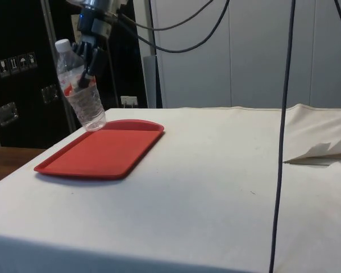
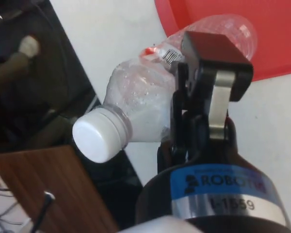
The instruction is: Place the bottle upright on the tray.
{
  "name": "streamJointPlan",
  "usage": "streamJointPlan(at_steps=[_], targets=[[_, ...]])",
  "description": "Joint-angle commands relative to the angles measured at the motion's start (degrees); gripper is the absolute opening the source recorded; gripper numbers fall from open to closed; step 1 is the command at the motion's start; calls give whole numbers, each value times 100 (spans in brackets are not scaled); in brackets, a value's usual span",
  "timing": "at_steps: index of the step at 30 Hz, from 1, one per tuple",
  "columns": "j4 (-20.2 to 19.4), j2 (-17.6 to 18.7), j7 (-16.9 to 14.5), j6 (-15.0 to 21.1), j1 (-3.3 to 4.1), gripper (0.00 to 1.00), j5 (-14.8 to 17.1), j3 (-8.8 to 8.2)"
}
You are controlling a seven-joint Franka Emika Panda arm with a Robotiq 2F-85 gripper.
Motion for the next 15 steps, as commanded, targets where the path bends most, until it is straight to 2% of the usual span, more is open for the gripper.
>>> streamJointPlan(at_steps=[1,7,8,9,15], targets=[[52,46,-160,46,-46,0,189,34],[97,120,-561,57,-52,0,682,-34],[63,92,-481,6,-11,0,590,-74],[103,132,-625,57,-57,0,751,-40],[126,246,-1043,69,-63,0,1215,-115]])
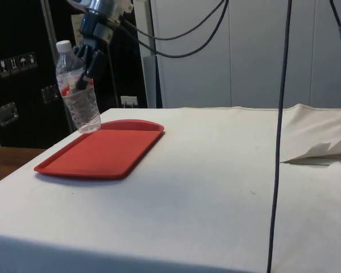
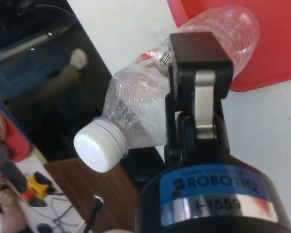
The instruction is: Place the bottle upright on the tray.
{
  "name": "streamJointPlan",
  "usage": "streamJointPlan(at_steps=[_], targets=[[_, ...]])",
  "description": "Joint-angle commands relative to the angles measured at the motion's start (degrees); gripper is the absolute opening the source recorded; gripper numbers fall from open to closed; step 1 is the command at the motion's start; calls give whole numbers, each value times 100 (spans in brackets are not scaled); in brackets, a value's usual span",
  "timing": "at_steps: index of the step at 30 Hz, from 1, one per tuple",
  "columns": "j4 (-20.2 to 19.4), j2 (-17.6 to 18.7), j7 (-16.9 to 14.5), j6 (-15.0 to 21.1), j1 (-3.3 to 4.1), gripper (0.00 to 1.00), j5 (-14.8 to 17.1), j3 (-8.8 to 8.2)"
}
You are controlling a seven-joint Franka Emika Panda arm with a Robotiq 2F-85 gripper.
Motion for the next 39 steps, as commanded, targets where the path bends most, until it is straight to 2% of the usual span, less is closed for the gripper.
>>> streamJointPlan(at_steps=[1,2,9,10,11,17,18,19,26,27,28,35,36,37,39], targets=[[0,17,-52,6,-6,0,63,-6],[46,74,-178,63,-46,0,201,29],[178,355,-693,23,-74,0,733,-80],[149,344,-642,6,-34,0,693,-120],[201,390,-739,6,-86,0,773,-97],[327,550,-997,-143,-120,0,997,-269],[292,539,-968,-132,-69,0,985,-321],[367,602,-1071,-206,-132,0,1071,-344],[510,768,-1306,-476,-160,0,1272,-596],[470,739,-1255,-447,-109,0,1238,-619],[521,785,-1335,-498,-160,0,1301,-625],[653,963,-1558,-722,-201,0,1513,-831],[607,928,-1518,-705,-149,0,1490,-865],[676,991,-1587,-756,-206,0,1547,-854],[722,1049,-1644,-814,-212,0,1610,-911]])
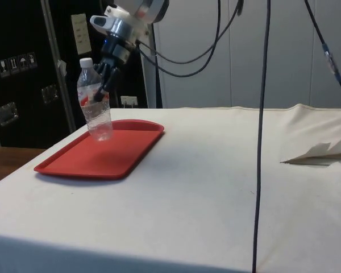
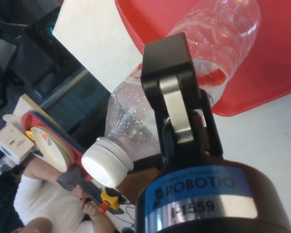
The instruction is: Place the bottle upright on the tray.
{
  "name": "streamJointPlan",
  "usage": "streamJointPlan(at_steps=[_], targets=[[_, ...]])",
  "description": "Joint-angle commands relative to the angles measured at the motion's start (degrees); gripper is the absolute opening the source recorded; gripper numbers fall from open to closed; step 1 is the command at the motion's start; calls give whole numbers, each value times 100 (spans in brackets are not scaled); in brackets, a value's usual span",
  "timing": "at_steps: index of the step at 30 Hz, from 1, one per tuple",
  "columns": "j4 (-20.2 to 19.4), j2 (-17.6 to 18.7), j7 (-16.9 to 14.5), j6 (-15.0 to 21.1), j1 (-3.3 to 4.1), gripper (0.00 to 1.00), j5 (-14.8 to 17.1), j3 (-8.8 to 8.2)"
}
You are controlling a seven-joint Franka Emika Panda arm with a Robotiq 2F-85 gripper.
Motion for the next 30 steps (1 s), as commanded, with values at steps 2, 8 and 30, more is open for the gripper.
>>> streamJointPlan(at_steps=[2,8,30], targets=[[103,97,-97,-46,-46,0,126,6],[246,269,-235,-126,-52,0,338,-63],[447,625,-573,-367,-40,0,837,-252]])
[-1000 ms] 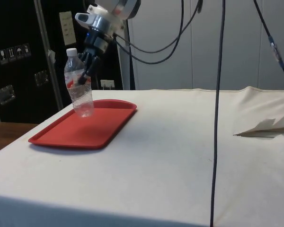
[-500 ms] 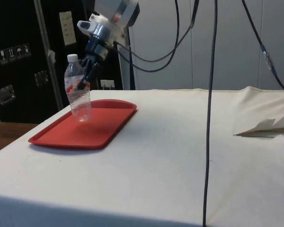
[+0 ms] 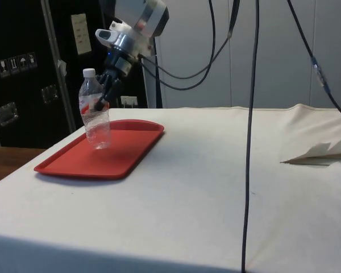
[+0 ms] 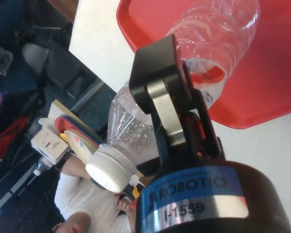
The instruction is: Place the bottle upright on the tray.
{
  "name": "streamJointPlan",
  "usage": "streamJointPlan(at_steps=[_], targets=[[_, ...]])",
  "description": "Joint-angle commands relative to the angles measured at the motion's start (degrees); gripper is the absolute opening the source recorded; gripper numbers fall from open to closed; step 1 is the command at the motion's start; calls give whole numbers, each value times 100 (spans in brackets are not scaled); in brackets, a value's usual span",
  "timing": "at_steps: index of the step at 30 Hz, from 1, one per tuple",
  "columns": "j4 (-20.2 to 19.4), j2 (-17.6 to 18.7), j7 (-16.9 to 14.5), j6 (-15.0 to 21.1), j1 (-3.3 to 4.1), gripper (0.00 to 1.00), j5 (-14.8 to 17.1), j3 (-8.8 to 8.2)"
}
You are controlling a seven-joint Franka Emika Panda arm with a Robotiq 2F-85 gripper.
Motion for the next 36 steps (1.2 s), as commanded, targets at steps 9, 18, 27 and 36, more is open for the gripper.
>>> streamJointPlan(at_steps=[9,18,27,36], targets=[[11,23,0,-11,0,0,6,0],[52,109,29,-17,11,0,-29,-17],[34,97,11,-23,6,0,-6,-11],[57,120,34,0,40,0,-34,-23]])
